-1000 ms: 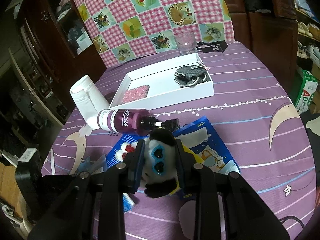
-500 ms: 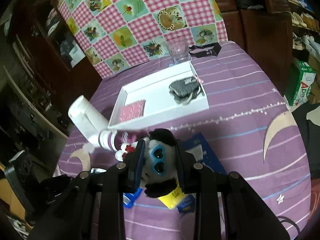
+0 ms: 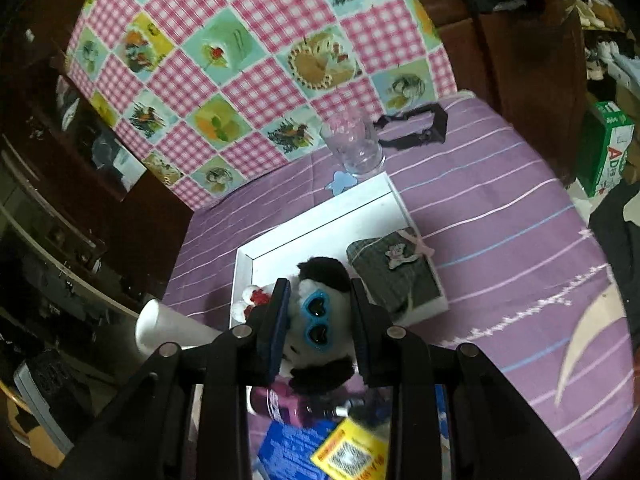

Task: Organize soft objects
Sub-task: 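Carry the panda into the tray with the right tool while the left tool carries the tube there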

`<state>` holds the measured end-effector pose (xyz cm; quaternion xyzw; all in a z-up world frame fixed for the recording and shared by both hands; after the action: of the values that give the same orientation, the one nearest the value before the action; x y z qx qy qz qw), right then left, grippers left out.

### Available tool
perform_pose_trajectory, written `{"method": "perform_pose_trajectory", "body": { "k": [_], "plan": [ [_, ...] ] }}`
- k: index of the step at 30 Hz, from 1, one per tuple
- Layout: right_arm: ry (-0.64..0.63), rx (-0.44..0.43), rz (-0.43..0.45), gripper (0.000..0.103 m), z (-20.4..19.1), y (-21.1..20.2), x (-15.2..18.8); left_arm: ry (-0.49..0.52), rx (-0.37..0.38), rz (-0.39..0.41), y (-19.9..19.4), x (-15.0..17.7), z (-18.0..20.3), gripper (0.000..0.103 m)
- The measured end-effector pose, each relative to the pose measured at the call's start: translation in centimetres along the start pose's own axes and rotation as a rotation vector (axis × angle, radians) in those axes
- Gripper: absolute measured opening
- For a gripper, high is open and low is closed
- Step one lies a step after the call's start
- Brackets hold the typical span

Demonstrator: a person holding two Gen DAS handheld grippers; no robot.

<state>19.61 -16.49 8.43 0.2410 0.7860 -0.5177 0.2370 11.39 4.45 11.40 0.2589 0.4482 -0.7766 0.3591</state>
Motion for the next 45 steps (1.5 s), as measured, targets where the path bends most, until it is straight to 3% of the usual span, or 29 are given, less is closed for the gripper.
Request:
{"method": "perform_pose_trajectory", "body": {
  "k": [6, 8, 19, 31, 37, 41, 45],
  "plan": [
    [0.02, -0.016, -0.063, 0.031, -0.7, 5.7, 1.1, -0.003, -0.121, -0.066, 5.1, 0.7, -1.9, 0.002],
    [0.015, -0.031, -0.046, 0.031, -0.5, 6.7, 1.4, 0.001, -0.138, -0.077, 5.7, 1.1, -2.5, 0.002],
    [-0.122, 0.071, -0.001, 0.031, -1.6, 10.0, 2.6, 0.02, -0.298, -0.126, 8.2, 2.4, -4.5, 0.002],
    [-0.052, 0.051, -0.006, 0.036, -0.5, 10.3, 2.5, 0.004, -0.279, -0.136, 7.8, 2.5, -4.6, 0.003],
    [-0.009, 0.011, 0.037, 0.037, -0.2, 9.1, 2.1, 0.018, -0.268, -0.138, 7.6, 2.4, -4.2, 0.005],
    [-0.006, -0.011, 0.061, 0.043, -0.3, 8.2, 1.9, 0.02, -0.258, -0.132, 7.3, 2.2, -4.0, 0.005],
    [-0.025, 0.003, 0.067, 0.043, -0.7, 8.0, 1.9, 0.022, -0.257, -0.12, 7.0, 2.1, -3.9, 0.016]
  ]
}}
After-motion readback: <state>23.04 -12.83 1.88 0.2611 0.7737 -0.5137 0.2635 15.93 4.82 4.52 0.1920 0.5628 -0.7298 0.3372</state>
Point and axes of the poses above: each gripper's, at about its wrist camera, not at the fingertips, and y roughly the way its jaws point, z to its right, x to its underside, the point moved 1 cm from there along y, roughly the way its jaws point, and after that the axes turned 13 degrees about x, right-handed, at the moved point
